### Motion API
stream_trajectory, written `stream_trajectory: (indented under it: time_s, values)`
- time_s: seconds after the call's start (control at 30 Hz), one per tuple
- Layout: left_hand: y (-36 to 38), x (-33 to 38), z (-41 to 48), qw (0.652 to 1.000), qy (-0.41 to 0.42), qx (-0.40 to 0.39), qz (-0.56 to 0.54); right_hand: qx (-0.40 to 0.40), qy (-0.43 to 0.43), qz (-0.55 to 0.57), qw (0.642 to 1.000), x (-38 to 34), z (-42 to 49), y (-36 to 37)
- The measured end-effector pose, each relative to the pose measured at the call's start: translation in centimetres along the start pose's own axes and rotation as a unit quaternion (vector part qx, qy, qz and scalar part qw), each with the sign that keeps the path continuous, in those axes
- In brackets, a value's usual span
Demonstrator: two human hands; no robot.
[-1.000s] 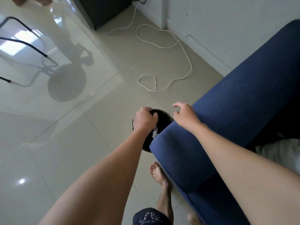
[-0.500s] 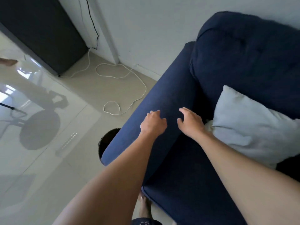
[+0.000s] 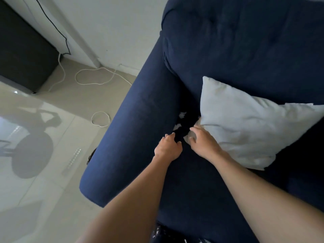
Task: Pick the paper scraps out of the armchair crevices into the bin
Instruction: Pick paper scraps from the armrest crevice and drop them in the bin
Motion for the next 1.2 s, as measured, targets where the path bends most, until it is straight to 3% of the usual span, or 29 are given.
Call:
stream_trajectory:
  time_s: [0.37,0.8,0.97,1.2]
  values:
    - [6.7,-4.0,8.6,0.993,-0.059,-0.060,-0.081,0.001,0.017,0.062,0.998,1.9,10.2,3.6]
    - [10.1,-4.6,17.5,0.971,-0.051,0.010,-0.233,-0.092,0.006,-0.042,0.995,1.9,21.5,8.6]
    - [10.9,-5.1,18.6,0.960,-0.091,-0.007,-0.263,-0.143,0.044,-0.127,0.981,2.8,23.7,10.6]
    - [10.2,-4.9,18.8,0.960,-0.115,-0.018,-0.254,-0.136,0.065,-0.156,0.976,3.0,24.8,10.3]
Point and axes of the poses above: each hand's wrist, its own z-axis towards the middle knuckle, its own y-axis out of the palm, x = y × z, the point moved 9 cm from there along z, towards the middle knuckle, and after that the axes turned 8 degrees about y, right-handed, at the moved point
